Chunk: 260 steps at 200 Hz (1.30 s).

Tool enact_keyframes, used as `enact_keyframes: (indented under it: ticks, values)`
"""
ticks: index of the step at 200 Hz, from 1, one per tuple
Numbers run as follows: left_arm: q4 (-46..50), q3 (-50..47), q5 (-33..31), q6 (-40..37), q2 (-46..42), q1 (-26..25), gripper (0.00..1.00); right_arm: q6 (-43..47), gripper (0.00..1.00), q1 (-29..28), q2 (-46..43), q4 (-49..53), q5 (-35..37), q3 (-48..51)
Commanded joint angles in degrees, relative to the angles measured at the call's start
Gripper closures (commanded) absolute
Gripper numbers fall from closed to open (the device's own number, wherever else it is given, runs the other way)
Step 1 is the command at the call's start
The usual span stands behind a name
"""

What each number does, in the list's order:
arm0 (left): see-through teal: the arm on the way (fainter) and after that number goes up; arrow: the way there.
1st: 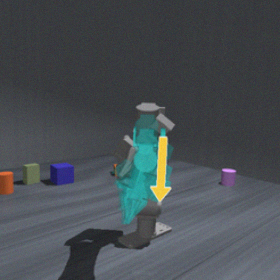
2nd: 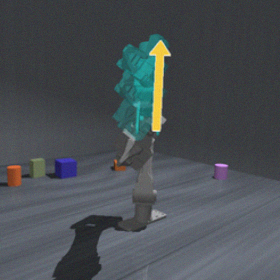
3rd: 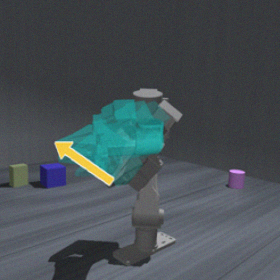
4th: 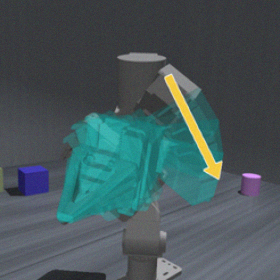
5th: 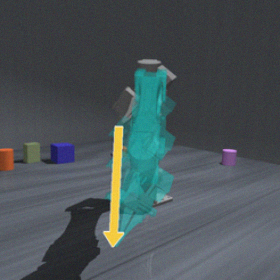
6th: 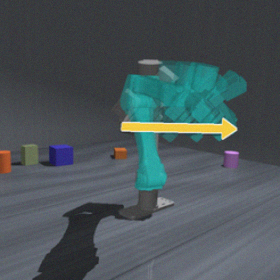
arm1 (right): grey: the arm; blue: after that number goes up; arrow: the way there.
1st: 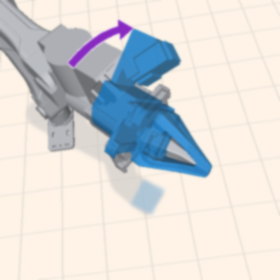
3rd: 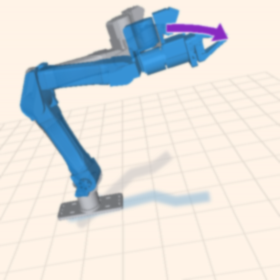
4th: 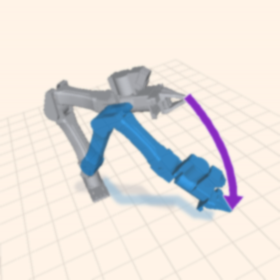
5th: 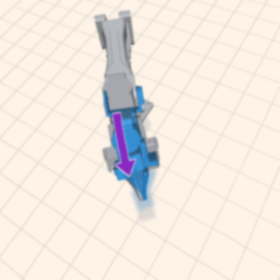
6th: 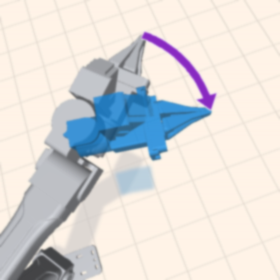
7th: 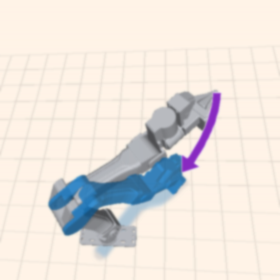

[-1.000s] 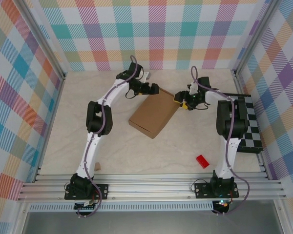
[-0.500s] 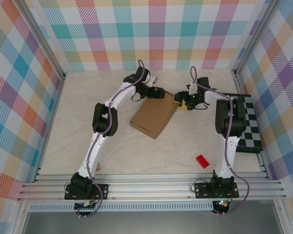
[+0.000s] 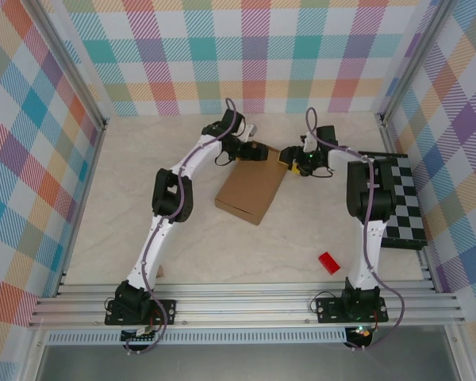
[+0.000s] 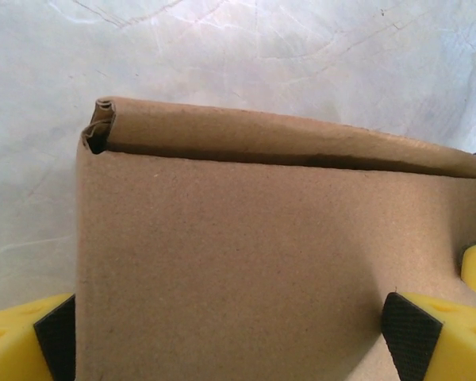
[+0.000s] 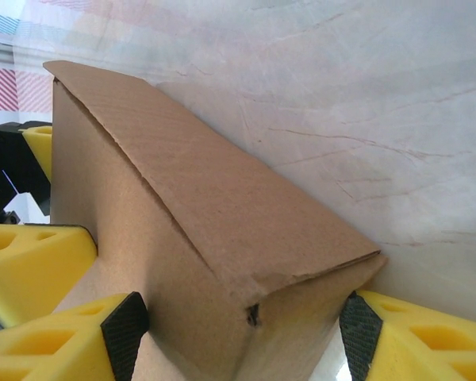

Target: Fold the paper box

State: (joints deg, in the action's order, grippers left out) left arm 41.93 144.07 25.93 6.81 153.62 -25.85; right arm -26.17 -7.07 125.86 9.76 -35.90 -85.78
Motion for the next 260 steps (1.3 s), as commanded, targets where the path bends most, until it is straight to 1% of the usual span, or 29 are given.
enact_keyframes:
  ticks: [1, 26, 40, 58, 84, 108, 139, 147, 157, 174, 191, 212, 226, 242, 260]
  values:
    - [-0.26, 1.47, 5.31, 0.76, 2.21, -3.69, 0.04, -3.05, 0.32, -5.5, -0.13, -8.06, -7.07, 2.08]
    - [1.96, 1.47, 3.07, -0.45, 1.87, -3.44, 0.04, -2.35, 0.31, -5.41, -1.92, -7.58, -5.1, 4.68]
    - [2.77, 1.44, 3.25, -0.76, 1.72, -3.26, 0.04, -1.48, 0.31, -5.26, -2.16, -5.53, -4.82, 4.36]
    - [3.71, 1.33, 1.39, -0.83, 1.54, -2.88, 0.04, -0.96, 0.31, -4.74, -3.64, -3.59, -3.57, 5.17]
    - [4.53, 1.02, 0.37, -0.52, 1.42, -1.19, 0.04, -1.47, 0.31, -2.37, -7.56, -3.12, -1.94, 9.22]
    - [5.43, 0.54, -0.74, -0.86, 1.24, 0.23, 0.04, -0.31, 0.32, -0.82, -8.64, 0.32, -2.26, 9.23]
    - [5.45, -1.5, -1.93, -1.35, -0.04, 0.97, 0.05, -3.25, 0.34, 2.55, -12.09, -2.16, -1.56, 14.17]
    - [5.28, -2.27, -2.0, -1.54, -0.52, 1.06, 0.05, -3.39, 0.35, 3.44, -13.09, -2.05, -0.94, 15.11]
    - [5.01, -3.02, -2.2, -1.79, -1.21, 1.14, 0.05, -3.36, 0.4, 4.35, -13.75, -1.26, 0.03, 15.63]
    - [4.75, -3.44, -1.97, -1.97, -1.57, 1.15, 0.05, -3.5, 0.59, 4.87, -13.6, -0.13, 1.34, 15.6]
    - [4.49, -3.43, -1.76, -1.82, -1.75, 1.14, 0.05, -4.88, 0.7, 4.87, -13.13, -0.49, 1.1, 15.59]
    - [4.17, -2.65, -2.19, -1.22, -2.17, 1.53, 0.04, -6.17, 0.7, 4.61, -14.83, -1.43, 2.16, 17.72]
    - [4.64, -2.29, -3.34, -0.13, -3.31, 2.47, 0.04, -4.36, 0.7, 3.6, -17.36, 1.24, 3.57, 19.31]
    - [5.68, -2.8, -5.24, 2.19, -6.56, 4.13, 0.03, -1.39, 0.69, 1.31, -21.52, 5.91, 6.89, 22.05]
    - [9.24, -3.79, -9.74, 4.52, -12.06, 5.85, 0.02, -0.14, 0.69, -2.2, -26.56, 9.46, 10.24, 26.55]
